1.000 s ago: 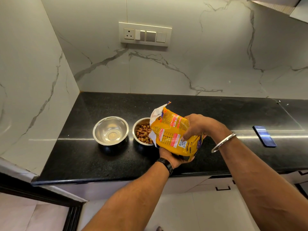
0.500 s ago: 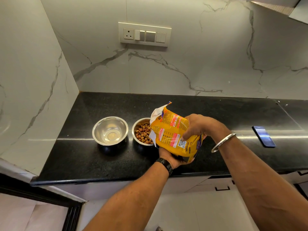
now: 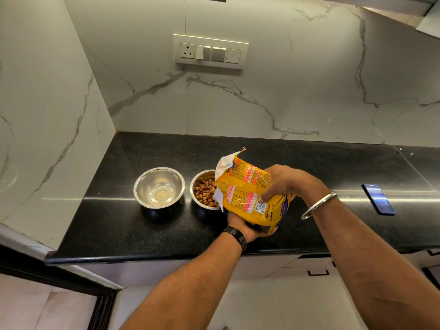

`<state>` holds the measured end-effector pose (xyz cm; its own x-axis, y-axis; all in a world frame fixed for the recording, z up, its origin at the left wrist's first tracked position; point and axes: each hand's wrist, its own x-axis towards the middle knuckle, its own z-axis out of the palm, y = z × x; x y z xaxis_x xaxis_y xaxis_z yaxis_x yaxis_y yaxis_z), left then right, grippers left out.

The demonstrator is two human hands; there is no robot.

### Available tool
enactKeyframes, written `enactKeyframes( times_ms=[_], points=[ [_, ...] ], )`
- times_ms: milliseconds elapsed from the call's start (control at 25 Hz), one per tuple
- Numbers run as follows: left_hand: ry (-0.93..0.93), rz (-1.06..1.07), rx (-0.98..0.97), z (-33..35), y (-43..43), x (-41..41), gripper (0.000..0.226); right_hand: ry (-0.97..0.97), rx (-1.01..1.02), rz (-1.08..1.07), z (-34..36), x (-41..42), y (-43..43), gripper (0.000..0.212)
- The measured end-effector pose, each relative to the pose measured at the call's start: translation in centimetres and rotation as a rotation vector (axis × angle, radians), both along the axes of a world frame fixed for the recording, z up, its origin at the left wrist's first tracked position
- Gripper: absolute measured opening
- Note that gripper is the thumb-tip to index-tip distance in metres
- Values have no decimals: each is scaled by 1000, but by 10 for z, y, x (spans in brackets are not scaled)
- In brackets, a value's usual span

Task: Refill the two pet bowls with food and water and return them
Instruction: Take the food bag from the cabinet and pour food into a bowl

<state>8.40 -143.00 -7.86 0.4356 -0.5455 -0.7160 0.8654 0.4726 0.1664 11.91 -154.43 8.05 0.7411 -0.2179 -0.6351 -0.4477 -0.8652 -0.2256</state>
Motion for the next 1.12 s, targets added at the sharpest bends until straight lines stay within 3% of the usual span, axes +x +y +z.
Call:
enactKeyframes(
  times_ms=[680, 1120],
  points=[
    [-31, -54, 58, -1, 7, -1, 86, -45, 78, -18, -10, -12, -10, 74],
    [-21, -62, 151, -10, 15, -6, 80, -163, 256, -72, -45, -41, -34, 61]
  ],
)
